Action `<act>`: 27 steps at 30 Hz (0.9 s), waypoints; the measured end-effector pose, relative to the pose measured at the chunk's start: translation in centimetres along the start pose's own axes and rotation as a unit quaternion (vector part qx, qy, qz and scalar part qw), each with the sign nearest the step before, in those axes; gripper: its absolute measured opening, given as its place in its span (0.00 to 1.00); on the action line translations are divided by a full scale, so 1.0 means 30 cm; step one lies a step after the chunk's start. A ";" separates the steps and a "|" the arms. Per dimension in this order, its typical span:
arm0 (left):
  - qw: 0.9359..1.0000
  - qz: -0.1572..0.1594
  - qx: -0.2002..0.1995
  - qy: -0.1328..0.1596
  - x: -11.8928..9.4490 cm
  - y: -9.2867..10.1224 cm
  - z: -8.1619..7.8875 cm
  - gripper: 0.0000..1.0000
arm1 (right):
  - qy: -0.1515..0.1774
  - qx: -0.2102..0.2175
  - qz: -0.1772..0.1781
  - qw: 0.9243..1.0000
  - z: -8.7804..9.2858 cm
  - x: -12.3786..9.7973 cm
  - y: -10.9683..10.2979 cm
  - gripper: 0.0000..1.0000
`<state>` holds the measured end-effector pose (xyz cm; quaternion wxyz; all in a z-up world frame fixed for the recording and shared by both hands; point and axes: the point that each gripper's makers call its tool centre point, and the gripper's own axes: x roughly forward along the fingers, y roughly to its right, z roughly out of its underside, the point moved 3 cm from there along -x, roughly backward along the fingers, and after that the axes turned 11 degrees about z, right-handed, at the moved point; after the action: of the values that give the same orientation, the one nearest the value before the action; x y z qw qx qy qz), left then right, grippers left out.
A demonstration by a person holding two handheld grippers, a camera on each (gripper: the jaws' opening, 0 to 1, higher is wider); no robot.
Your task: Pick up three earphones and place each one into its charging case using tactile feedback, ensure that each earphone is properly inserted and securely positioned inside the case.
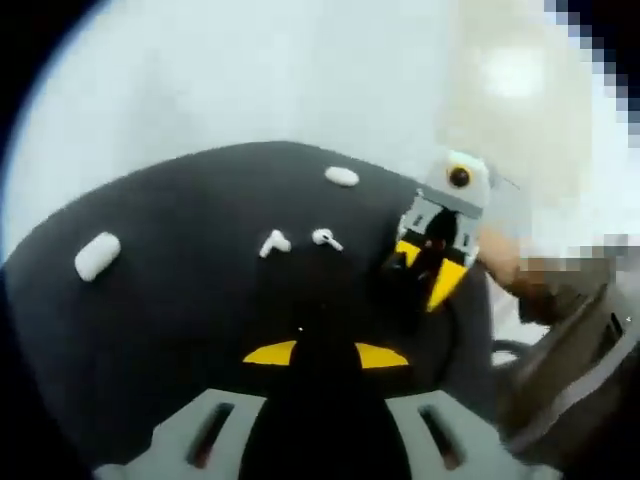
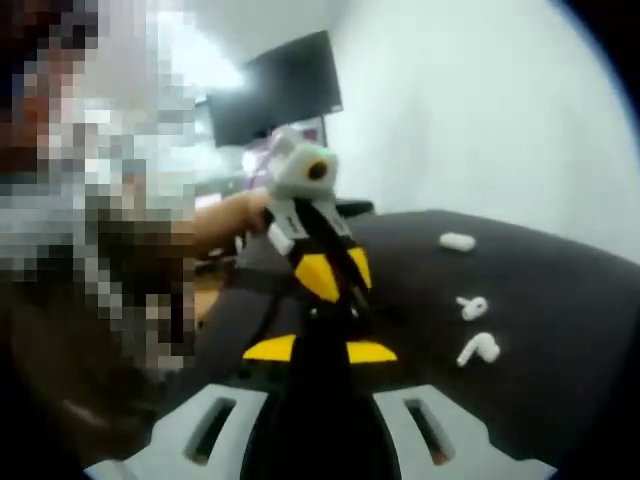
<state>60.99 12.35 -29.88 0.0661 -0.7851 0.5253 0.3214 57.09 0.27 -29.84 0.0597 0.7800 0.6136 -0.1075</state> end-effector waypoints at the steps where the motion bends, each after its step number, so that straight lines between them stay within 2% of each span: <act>1: 1.000 -0.014 0.013 0.003 -0.005 -0.024 -0.016 0.20 | 0.000 0.000 0.000 1.000 0.000 0.000 0.000 0.18; 2: 1.000 -0.015 0.010 0.012 -0.003 -0.039 -0.029 0.19 | 0.000 0.000 0.000 1.000 0.000 0.000 0.001 0.18; 4: 0.999 0.012 -0.009 0.037 0.020 -0.043 -0.054 0.18 | 0.000 0.001 0.000 1.000 0.000 -0.001 0.002 0.18; 5: 0.999 0.020 -0.025 0.038 0.032 -0.040 -0.050 0.18 | 0.000 0.001 0.000 1.000 0.000 -0.001 0.003 0.18; 8: 0.999 0.027 -0.018 0.019 0.071 -0.030 -0.026 0.17 | 0.001 -0.001 -0.001 1.000 0.000 -0.002 0.003 0.18; 9: 0.999 0.021 -0.017 0.026 0.074 -0.026 -0.027 0.16 | 0.001 -0.001 -0.001 1.000 -0.001 -0.003 0.003 0.18; 10: 0.999 0.021 -0.032 0.033 0.069 -0.023 -0.033 0.15 | 0.001 0.001 -0.001 1.000 -0.001 -0.003 0.005 0.18; 11: 0.998 0.030 -0.053 0.026 0.065 -0.010 -0.025 0.12 | 0.001 0.003 -0.002 1.000 -0.001 -0.003 0.006 0.18; 13: 0.998 0.034 -0.056 0.019 0.057 -0.004 -0.021 0.11 | 0.001 0.003 -0.001 1.000 -0.001 -0.003 0.008 0.18; 17: 0.996 0.068 -0.063 -0.014 0.027 0.061 0.009 0.11 | 0.001 0.002 0.000 1.000 -0.001 -0.003 0.007 0.18; 18: 0.996 0.065 -0.062 -0.014 0.023 0.062 0.006 0.11 | 0.001 0.002 0.000 1.000 -0.001 -0.002 0.007 0.18; 20: 0.999 0.034 -0.020 -0.006 0.009 0.035 -0.015 0.12 | 0.001 0.002 -0.001 1.000 -0.001 -0.002 0.007 0.18; 21: 1.000 0.020 0.015 0.000 0.002 0.014 -0.034 0.13 | 0.001 0.002 -0.001 1.000 -0.001 -0.002 0.007 0.18; 22: 0.998 0.015 0.060 0.012 -0.001 0.001 -0.060 0.15 | 0.001 0.002 -0.001 1.000 -0.001 -0.002 0.007 0.18; 23: 0.996 0.014 0.078 0.028 -0.003 -0.011 -0.083 0.15 | 0.002 0.002 -0.001 1.000 -0.001 -0.002 0.007 0.18; 24: 0.996 0.022 0.083 0.033 -0.001 -0.013 -0.091 0.15 | 0.002 0.002 -0.001 1.000 -0.001 -0.002 0.007 0.18; 25: 0.992 0.046 0.109 0.039 0.004 -0.018 -0.114 0.14 | 0.002 0.002 -0.001 1.000 -0.001 -0.002 0.007 0.18; 26: 0.991 0.067 0.106 0.047 0.009 -0.013 -0.121 0.14 | 0.002 0.002 -0.001 1.000 -0.001 -0.002 0.007 0.18; 27: 0.988 0.091 0.115 0.041 0.014 -0.015 -0.128 0.14 | 0.002 0.002 -0.001 1.000 -0.001 -0.002 0.007 0.18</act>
<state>63.17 10.53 -27.21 0.1048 -0.7339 0.6299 0.2316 57.27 0.16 -29.81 0.0571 0.7799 0.6139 -0.1076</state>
